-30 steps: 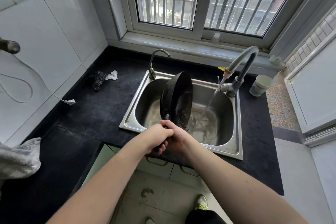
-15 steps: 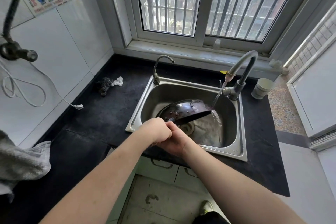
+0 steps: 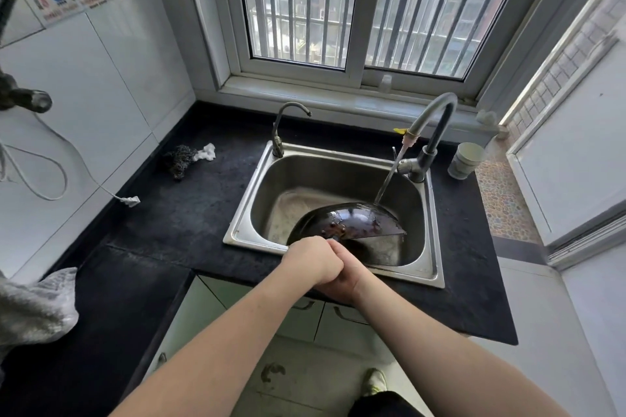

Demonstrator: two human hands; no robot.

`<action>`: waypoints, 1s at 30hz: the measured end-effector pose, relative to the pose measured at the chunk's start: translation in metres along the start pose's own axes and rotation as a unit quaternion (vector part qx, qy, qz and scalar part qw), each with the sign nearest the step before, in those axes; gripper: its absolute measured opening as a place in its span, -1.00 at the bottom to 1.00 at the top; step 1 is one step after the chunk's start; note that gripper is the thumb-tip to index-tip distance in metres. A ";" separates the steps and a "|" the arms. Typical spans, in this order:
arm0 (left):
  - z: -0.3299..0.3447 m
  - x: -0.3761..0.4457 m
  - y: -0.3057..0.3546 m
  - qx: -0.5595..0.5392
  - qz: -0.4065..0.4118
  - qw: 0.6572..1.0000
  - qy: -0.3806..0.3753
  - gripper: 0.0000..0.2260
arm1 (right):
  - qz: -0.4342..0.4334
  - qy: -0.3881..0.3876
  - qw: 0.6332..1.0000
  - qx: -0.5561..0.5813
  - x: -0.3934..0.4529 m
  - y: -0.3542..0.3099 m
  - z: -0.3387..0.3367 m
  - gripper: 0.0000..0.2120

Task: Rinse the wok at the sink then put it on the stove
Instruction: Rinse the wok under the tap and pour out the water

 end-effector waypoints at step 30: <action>0.154 -0.002 0.009 -0.628 0.016 0.702 -0.334 -0.83 | 0.092 0.233 0.958 -0.137 -0.032 0.007 -0.087 -0.67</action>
Point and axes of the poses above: each hand's wrist, its own x-axis towards the middle knuckle, its own z-axis out of the palm, y = z × x, the point moved 6 cm from there along x, towards the middle knuckle, and after that the axes turned 11 degrees about -y, right-handed, at the moved point
